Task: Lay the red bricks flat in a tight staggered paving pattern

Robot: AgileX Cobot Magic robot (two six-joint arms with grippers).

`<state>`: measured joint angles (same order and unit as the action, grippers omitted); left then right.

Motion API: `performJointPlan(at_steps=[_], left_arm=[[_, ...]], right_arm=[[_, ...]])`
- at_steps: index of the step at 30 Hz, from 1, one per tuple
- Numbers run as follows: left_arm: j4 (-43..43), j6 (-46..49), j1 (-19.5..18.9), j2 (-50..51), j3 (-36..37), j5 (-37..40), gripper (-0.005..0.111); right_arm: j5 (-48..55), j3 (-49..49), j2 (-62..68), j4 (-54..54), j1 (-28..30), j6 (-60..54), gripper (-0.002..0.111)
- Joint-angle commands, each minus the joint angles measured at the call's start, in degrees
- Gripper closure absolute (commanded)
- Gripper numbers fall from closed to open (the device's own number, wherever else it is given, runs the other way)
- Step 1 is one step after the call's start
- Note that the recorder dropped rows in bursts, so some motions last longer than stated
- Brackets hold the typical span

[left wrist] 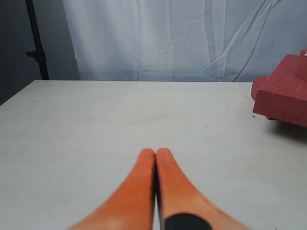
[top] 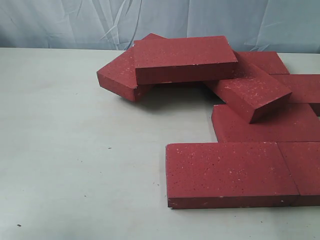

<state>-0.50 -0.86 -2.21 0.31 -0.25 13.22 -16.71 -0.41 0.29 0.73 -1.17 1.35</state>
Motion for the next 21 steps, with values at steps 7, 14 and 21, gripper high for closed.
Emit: performJointPlan(at_steps=[7, 14, 21], left_arm=[[0.13, -0.14, 0.23, -0.31, 0.25, -0.05, 0.107], [0.13, -0.14, 0.11, -0.31, 0.25, -0.05, 0.107], [0.13, -0.14, 0.11, -0.31, 0.25, -0.05, 0.107]], right_arm=[[6.30, -4.15, -0.29, -2.56, -0.07, -0.12, 0.109], [17.53, -13.71, 2.23, -2.34, -0.07, -0.23, 0.109], [39.35, -26.08, 9.18, -2.34, -0.07, -0.23, 0.109]])
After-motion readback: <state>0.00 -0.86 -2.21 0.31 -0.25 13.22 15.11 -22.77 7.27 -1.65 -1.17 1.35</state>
